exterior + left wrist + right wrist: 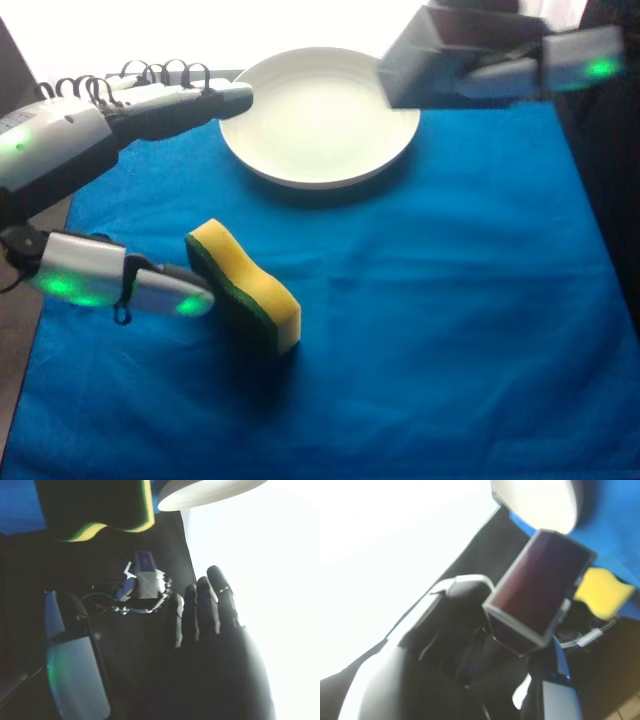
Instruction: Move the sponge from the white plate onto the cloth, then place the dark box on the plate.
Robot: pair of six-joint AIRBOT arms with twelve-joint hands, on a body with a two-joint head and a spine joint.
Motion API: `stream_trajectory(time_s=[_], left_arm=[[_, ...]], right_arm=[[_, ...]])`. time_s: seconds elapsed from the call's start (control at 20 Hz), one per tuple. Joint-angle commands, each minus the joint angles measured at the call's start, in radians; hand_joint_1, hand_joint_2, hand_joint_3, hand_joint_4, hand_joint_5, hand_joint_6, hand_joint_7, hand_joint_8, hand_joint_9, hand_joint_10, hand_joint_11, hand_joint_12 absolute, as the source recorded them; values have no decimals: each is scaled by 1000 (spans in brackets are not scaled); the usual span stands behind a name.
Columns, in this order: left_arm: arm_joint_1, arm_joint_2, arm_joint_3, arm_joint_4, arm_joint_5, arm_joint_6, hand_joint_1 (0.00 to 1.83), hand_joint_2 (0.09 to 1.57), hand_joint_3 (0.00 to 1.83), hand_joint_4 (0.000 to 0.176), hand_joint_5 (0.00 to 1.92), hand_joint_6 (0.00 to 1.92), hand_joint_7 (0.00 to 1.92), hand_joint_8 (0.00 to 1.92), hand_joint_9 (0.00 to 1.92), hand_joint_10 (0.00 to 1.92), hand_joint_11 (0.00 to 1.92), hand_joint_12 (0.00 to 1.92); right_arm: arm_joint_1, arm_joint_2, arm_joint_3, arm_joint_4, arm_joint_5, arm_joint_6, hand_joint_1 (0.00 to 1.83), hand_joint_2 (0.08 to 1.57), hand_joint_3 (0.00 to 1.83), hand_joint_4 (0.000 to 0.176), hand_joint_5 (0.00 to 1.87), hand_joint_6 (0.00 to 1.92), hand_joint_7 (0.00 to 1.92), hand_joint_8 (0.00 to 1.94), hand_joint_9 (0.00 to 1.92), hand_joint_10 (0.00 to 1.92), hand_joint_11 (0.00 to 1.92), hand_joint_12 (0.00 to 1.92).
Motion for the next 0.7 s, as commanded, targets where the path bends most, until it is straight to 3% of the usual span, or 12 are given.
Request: stream_trajectory(time_s=[0.0,0.05,0.1,0.15,0.2,0.3,0.35,0.4,0.45,0.5,0.55,0.65], left_arm=[[-4,-6,4,-47,-171,9,832,812,1,81,158,4,138,5,112,3,0,615],[12,-24,4,-87,-223,23,839,794,0,95,187,7,161,6,118,3,0,579],[20,-31,5,-101,-243,26,925,756,0,60,258,17,217,12,162,12,0,633],[34,-45,9,-127,-279,26,880,769,0,56,250,5,199,5,126,5,0,555],[42,-57,14,-145,-303,26,862,793,4,57,232,3,174,4,113,1,0,468],[43,-76,24,-159,-320,26,880,781,0,52,217,0,177,2,128,3,0,519],[43,-82,29,-163,-323,26,880,791,1,60,216,0,174,0,116,5,0,468],[43,-89,35,-169,-328,26,874,804,7,50,217,0,161,0,110,4,0,455],[43,-93,39,-173,-334,26,862,817,6,52,204,0,154,0,105,1,0,433],[43,-98,45,-176,-340,25,873,810,1,51,205,1,163,2,112,2,0,470],[40,-102,48,-176,-343,24,876,807,0,53,218,2,168,1,114,1,0,443],[24,-118,61,-168,-336,17,881,806,0,40,226,4,172,2,112,0,0,436]], right_arm=[[20,-21,22,61,46,4,1134,1118,0,0,953,1039,831,1205,918,1319,907,1486],[28,-66,66,61,4,4,1111,1122,0,0,946,1057,881,1115,960,1210,932,1390],[35,-84,82,61,-14,4,1110,1122,0,0,946,1062,903,1100,979,1193,945,1376],[46,-127,121,57,-55,4,1208,1117,0,0,886,1105,1046,976,983,1169,925,1360],[64,-166,154,34,-104,4,1221,1126,2,0,845,1177,1053,967,973,1153,893,1392],[72,-224,197,5,-166,4,1218,1145,2,0,797,1241,1026,1028,975,1252,886,1486],[72,-245,213,2,-182,4,1229,1140,0,0,796,1233,1056,987,1013,1225,909,1458],[72,-274,234,-7,-198,4,1221,1144,1,0,798,1245,1035,1013,967,1235,838,1464],[72,-304,257,-29,-229,4,1225,1139,0,0,811,1217,1045,1012,984,1259,871,1461],[72,-332,277,-45,-259,4,1162,1141,1,0,884,1154,960,1153,1004,1280,905,1445],[72,-345,292,-51,-283,4,1229,1055,0,0,706,1315,887,1252,948,1312,884,1451],[71,-380,331,-51,-338,4,1350,1102,0,0,630,1413,960,1093,824,1325,718,1488]])
